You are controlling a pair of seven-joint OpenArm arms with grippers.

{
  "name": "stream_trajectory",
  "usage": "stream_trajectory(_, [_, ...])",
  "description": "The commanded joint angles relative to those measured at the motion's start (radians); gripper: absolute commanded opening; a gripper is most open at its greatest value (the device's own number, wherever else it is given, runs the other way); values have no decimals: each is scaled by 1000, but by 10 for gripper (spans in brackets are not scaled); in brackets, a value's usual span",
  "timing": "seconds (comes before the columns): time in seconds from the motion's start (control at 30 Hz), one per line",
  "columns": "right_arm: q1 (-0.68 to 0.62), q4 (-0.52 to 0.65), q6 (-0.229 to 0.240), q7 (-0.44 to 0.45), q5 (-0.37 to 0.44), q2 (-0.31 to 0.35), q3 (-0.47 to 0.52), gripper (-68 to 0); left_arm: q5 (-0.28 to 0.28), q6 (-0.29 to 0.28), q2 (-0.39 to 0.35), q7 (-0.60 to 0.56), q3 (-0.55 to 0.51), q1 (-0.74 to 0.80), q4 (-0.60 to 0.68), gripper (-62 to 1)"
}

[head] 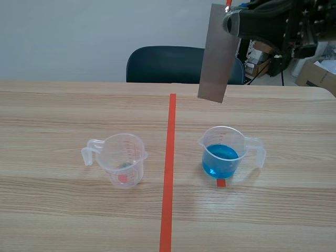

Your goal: Do the redox reaction experiment. move the plate over the blue solution

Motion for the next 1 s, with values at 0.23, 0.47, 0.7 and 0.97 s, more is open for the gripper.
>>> stream_trajectory(0.23, [-82, 4, 12, 171, -113, 114, 13, -669, -3, 4, -136, -45, -18, 109, 206, -519])
stream_trajectory(0.47, [-138, 3, 12, 251, -147, 163, 13, -669, -2, -71, -208, 58, -91, 121, 370, -541])
stream_trajectory(0.7, [-151, 3, 12, 264, -63, 186, 13, -669, -3, -70, -270, 297, -127, 105, 620, -554])
stream_trajectory(0.97, [-151, 3, 12, 185, 18, 167, 13, -669, -2, -74, -278, 638, -127, -6, 849, -554])
